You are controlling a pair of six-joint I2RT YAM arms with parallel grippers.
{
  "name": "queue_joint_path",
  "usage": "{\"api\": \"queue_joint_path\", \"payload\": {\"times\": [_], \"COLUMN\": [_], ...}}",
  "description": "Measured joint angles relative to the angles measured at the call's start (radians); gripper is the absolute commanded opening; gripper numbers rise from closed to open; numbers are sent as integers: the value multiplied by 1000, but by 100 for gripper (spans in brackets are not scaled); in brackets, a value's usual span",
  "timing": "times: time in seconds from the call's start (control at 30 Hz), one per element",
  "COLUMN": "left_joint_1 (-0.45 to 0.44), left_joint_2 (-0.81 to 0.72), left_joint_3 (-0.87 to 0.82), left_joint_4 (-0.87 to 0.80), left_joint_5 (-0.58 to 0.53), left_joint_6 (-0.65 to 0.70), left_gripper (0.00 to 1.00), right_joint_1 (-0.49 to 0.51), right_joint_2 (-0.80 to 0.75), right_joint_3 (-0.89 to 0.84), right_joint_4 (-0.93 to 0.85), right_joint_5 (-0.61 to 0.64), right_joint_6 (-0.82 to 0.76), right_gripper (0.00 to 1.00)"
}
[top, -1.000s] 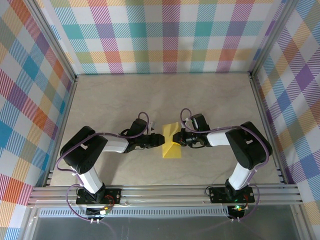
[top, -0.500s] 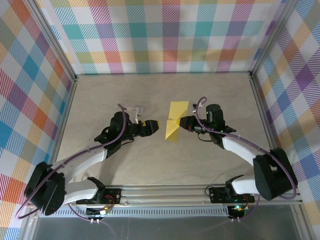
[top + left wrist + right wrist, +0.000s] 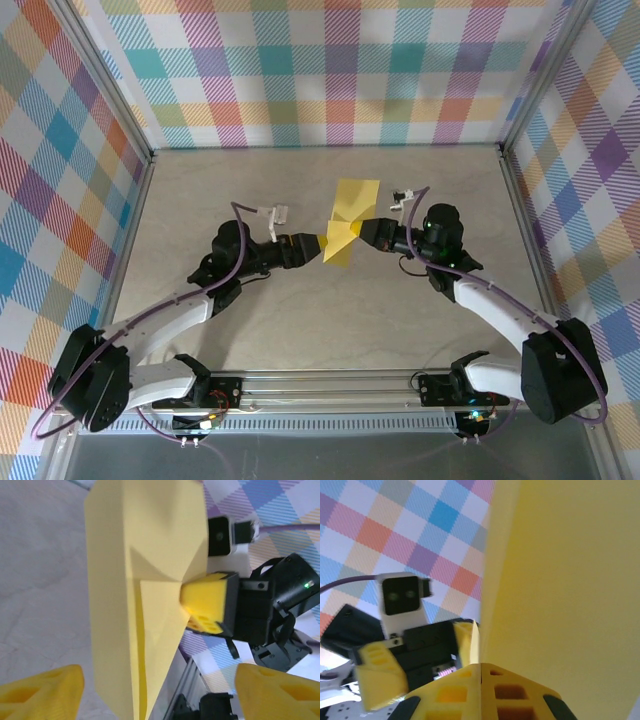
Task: Fold a paper plane with a square sheet of paper (fold left side to right side)
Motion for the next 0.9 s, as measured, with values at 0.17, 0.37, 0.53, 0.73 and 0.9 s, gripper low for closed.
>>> {"api": "queue_joint_path", "payload": {"times": [0.17,0.37,0.53,0.73,0.9], "left_joint_1": [-1,-3,-3,-3,-3], "left_joint_2": [76,114,122,128,128], "left_joint_3": [17,31,36,38,38], "left_joint_4": [71,157,181,170,158], "left_joint_5": [63,107,122,122,115], "left_joint_6": [-56,-111,-133,-128,-121], "left_gripper": [71,57,37,21,13], "right_joint_1": [12,16,16,16,16], "right_joint_2": [13,19,33,35,30], "right_joint_3": [4,4,4,4,4], "right_joint_4": [58,69,71,62,17], "right_joint_5": [-28,-32,-32,-31,-18], "right_joint_6": [35,46,47,45,28], "right_gripper": [0,0,7,19,32]}}
